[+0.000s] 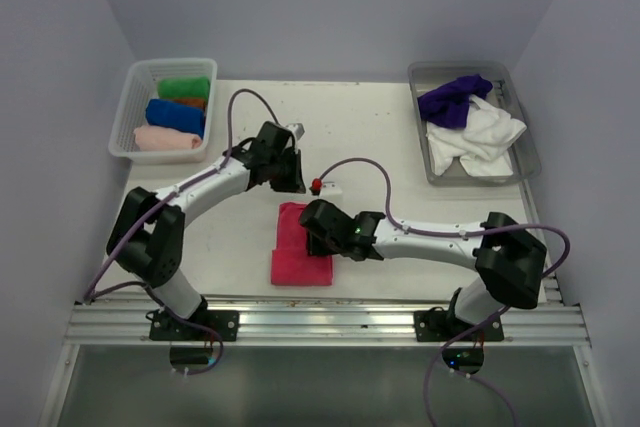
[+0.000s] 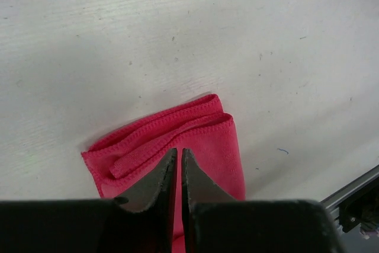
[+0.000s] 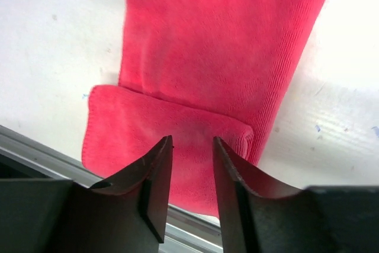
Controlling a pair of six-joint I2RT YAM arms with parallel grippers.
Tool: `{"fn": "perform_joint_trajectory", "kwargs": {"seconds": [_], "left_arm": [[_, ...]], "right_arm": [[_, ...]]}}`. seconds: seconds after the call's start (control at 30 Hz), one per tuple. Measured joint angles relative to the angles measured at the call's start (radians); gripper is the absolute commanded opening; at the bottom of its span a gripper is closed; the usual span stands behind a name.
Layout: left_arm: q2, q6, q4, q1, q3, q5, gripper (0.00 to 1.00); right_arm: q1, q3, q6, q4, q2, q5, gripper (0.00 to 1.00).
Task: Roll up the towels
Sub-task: Roll the towel
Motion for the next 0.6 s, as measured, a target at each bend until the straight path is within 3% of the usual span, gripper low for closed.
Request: {"fn": "perform_joint_trajectory", "kwargs": {"seconds": [0.27,0.43,0.6], "left_arm": [[-0.166,0.004,-0.100,0.024,0.000,-0.010,0.08],[-0.293,-0.047,-0.079,-0.002,-0.193,0.048,0.06],[-0.301,-0.109,-0.060,-0.084,-0.354,0.080,0.05]], "right_arm": [[0.002,0.075,-0.185,-0.107,-0.027,0.077,0.41],[-0.023,0.019,-0.234,-0.127,-0.109,0.079,0.40],[-0.108,0.017,-0.252,-0.079,-0.077,0.037,0.34]]}}
